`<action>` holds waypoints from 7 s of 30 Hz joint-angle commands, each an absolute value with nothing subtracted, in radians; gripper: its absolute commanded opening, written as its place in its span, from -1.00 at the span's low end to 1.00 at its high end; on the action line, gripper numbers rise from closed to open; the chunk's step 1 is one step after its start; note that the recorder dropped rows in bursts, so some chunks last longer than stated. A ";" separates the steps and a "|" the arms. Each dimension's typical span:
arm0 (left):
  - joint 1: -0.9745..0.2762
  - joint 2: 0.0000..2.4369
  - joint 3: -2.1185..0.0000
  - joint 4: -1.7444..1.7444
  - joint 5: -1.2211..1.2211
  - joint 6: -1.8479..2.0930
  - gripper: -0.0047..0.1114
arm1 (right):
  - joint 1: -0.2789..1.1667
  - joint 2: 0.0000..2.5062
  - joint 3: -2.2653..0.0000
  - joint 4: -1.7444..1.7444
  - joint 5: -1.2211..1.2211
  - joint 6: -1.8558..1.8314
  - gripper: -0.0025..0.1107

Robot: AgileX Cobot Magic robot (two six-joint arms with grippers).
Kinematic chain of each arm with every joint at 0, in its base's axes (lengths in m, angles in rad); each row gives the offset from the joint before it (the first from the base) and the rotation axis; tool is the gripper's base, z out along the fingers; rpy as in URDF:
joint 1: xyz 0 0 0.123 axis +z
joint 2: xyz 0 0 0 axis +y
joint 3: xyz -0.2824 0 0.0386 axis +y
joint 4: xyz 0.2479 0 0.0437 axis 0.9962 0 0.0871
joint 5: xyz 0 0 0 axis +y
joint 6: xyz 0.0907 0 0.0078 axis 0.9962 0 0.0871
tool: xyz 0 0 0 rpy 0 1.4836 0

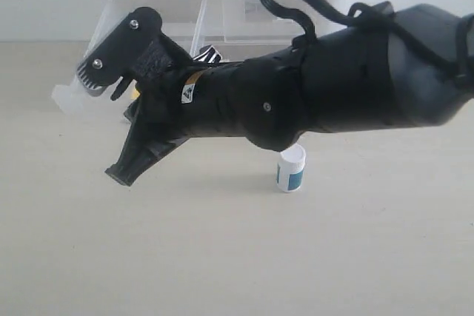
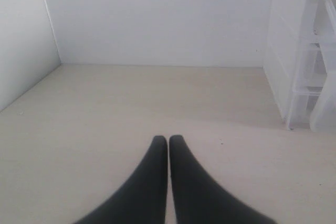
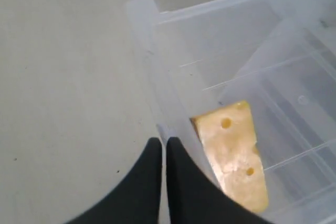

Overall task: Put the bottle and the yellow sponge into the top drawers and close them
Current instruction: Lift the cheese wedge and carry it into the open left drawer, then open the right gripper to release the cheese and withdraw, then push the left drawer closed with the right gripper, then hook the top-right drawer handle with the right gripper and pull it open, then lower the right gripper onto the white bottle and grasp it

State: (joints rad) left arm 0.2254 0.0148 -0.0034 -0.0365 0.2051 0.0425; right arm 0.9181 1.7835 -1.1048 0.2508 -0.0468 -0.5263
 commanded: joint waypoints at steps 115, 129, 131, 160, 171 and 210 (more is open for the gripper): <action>0.223 0.019 0.000 -0.043 0.201 0.033 -0.85 | 0.229 1.941 -0.998 -0.732 -0.868 1.833 -0.62; 0.223 0.019 0.000 -0.043 0.201 0.033 -0.85 | 0.229 1.947 -1.060 -0.698 -0.751 1.844 -0.62; 0.223 0.019 0.000 -0.043 0.201 0.033 -0.85 | 0.229 1.947 -1.060 -0.666 -0.751 1.820 -0.62; 0.223 0.019 0.000 -0.043 0.201 0.033 -0.85 | 0.229 1.886 -0.875 -0.711 -1.012 1.683 -0.96; 0.223 0.019 0.000 -0.043 0.201 0.033 -0.85 | 0.229 1.766 -0.567 -0.812 -1.118 1.392 -0.88; 0.223 0.019 0.000 -0.043 0.201 0.033 -0.85 | 0.229 1.907 -0.462 -0.757 -0.995 0.295 0.38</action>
